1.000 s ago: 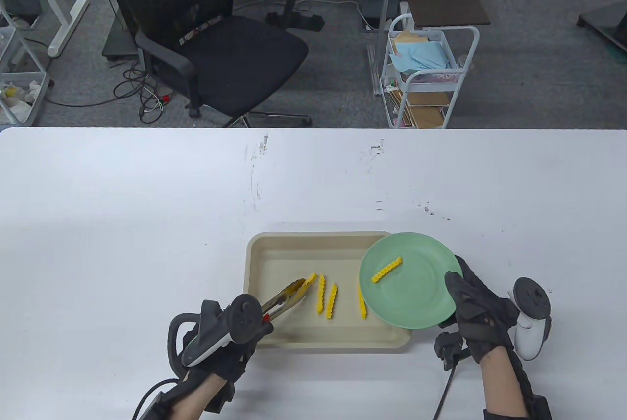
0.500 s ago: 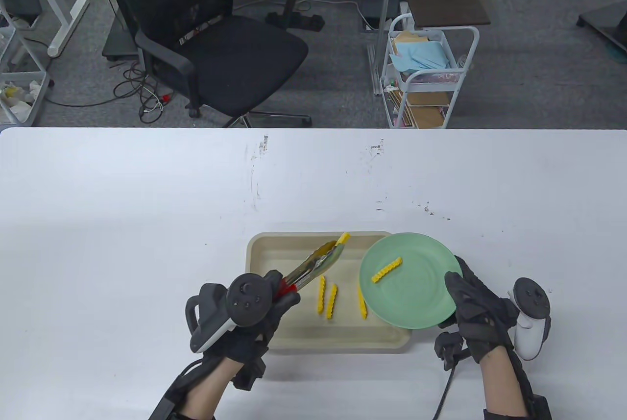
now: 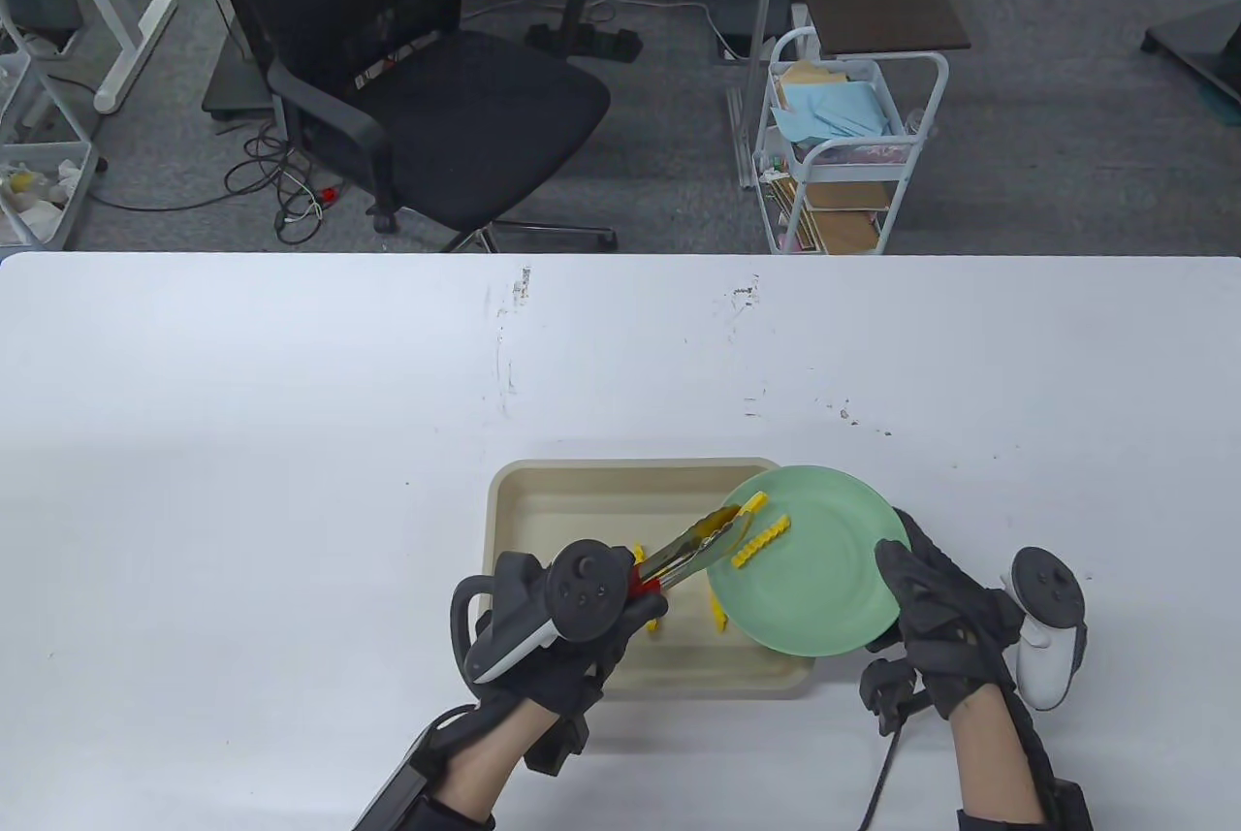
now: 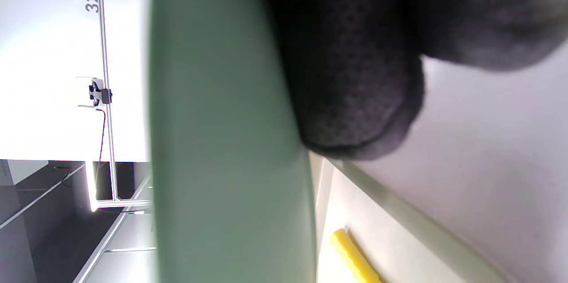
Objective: Hold plate and receive fries gripped by tongs from baking tray
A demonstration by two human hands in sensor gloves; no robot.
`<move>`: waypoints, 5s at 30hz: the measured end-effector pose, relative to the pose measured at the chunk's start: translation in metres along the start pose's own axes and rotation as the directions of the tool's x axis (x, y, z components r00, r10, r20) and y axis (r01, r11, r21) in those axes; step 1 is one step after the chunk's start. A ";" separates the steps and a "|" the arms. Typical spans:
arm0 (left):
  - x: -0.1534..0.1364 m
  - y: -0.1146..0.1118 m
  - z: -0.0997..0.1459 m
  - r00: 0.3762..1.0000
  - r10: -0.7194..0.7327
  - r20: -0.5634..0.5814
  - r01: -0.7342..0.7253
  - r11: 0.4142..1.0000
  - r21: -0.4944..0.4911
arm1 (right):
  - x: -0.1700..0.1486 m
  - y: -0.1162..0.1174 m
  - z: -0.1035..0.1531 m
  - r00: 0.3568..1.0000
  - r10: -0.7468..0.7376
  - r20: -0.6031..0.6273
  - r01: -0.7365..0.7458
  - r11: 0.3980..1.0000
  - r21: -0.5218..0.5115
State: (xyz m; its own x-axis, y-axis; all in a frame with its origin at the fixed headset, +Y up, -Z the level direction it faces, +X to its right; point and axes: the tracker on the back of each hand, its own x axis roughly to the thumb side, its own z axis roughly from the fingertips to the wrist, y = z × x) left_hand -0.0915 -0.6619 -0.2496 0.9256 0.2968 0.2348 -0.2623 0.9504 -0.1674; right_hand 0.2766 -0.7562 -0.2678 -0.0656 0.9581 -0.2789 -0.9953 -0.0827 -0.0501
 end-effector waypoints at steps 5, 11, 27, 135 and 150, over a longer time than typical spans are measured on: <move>0.001 -0.001 0.000 1.000 -0.006 0.002 0.006 1.000 -0.012 | 0.000 0.000 0.000 1.000 0.002 0.000 -0.002 1.000 0.004; -0.002 0.003 0.002 1.000 0.011 0.004 -0.011 1.000 -0.014 | 0.000 0.001 -0.001 1.000 -0.003 -0.001 0.003 1.000 0.006; -0.051 0.007 0.028 0.984 -0.085 -0.158 0.076 0.995 -0.061 | 0.000 -0.003 0.000 1.000 -0.018 -0.006 0.018 1.000 -0.009; -0.031 -0.018 0.028 0.967 -0.250 -0.050 0.244 0.965 -0.100 | -0.005 -0.021 -0.003 0.997 -0.072 -0.002 0.072 0.996 -0.051; -0.027 -0.021 0.024 0.960 -0.275 -0.054 0.271 0.960 -0.077 | -0.006 -0.021 -0.003 0.996 -0.084 -0.006 0.084 0.996 -0.036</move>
State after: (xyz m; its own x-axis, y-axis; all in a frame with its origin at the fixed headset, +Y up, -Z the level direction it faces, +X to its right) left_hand -0.1178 -0.6880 -0.2295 0.9753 0.0186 0.2201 0.0196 0.9852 -0.1705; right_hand 0.2978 -0.7609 -0.2682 0.0187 0.9600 -0.2795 -0.9941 -0.0119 -0.1075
